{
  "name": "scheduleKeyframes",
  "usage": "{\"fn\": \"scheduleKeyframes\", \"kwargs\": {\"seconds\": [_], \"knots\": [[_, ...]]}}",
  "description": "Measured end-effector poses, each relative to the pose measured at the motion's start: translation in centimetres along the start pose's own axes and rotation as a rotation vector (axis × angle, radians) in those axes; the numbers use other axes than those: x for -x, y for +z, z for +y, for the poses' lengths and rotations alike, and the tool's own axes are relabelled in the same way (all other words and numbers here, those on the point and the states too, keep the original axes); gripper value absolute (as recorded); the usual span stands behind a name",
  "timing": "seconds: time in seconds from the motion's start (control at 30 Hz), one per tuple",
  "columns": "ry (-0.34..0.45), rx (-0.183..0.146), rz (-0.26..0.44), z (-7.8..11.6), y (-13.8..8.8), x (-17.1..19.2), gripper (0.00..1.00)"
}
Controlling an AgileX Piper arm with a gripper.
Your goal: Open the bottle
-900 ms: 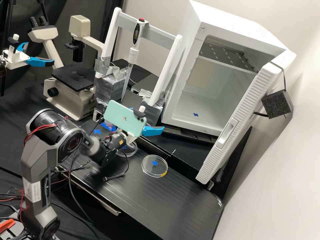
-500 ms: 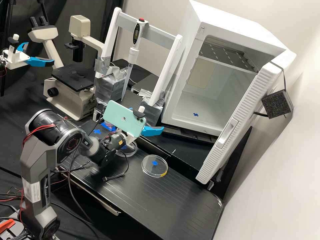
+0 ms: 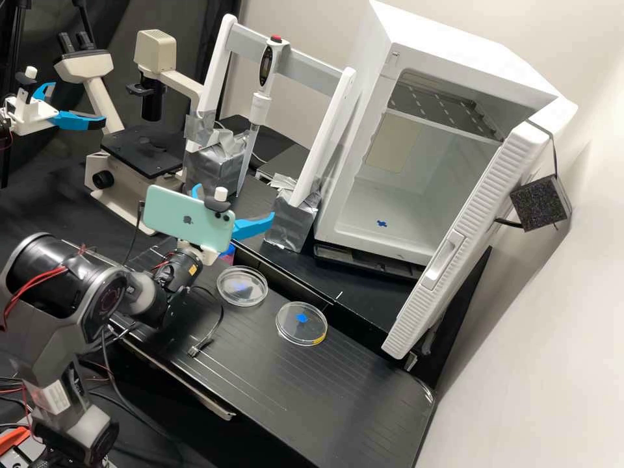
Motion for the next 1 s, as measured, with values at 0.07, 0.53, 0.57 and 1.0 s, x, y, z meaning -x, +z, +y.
{"fn": "scheduleKeyframes", "kwargs": {"seconds": [0.07,0.53,0.57,1.0], "knots": [[-0.017,0.002,-0.01,-0.6,0.1,-0.1,1.0],[-0.061,0.001,-0.103,-2.1,2.2,0.0,1.0],[-0.061,0.001,-0.108,-2.1,2.3,0.1,1.0],[-0.042,-0.015,-0.087,-1.9,2.5,0.5,0.0]]}}
